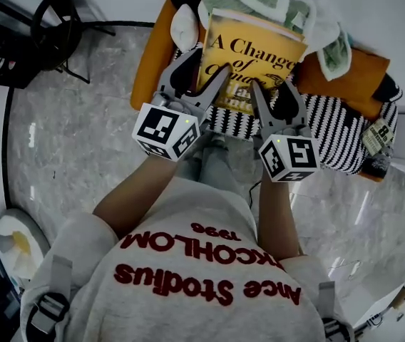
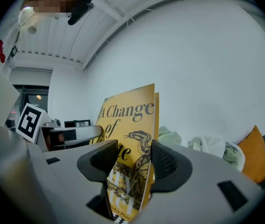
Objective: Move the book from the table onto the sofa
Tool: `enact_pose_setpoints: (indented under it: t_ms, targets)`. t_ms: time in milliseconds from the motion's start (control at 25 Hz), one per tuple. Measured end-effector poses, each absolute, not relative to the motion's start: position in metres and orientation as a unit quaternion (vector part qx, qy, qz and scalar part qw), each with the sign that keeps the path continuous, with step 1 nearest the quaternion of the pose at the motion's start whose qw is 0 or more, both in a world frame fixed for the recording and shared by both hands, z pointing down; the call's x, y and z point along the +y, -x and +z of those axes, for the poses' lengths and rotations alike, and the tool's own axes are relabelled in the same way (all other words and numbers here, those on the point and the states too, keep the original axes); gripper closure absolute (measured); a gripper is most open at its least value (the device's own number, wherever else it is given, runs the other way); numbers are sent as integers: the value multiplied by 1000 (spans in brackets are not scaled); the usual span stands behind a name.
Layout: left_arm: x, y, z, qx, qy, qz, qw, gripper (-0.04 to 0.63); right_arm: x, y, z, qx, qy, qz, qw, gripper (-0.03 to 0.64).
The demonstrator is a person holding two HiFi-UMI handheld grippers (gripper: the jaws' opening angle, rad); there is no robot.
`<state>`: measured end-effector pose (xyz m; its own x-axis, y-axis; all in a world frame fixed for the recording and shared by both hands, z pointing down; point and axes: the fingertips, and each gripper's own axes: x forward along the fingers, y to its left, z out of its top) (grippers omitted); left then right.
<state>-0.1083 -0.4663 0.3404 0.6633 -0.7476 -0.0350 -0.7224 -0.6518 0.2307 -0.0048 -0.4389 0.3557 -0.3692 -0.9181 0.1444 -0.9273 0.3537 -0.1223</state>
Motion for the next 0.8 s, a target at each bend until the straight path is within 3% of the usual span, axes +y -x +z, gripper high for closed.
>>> enact_pose_setpoints:
  t_ms: [800]
  targets:
    - [-575,84,409,-447,-884,-13,140,356,-556,-21,425,-837,-518,170,58,382]
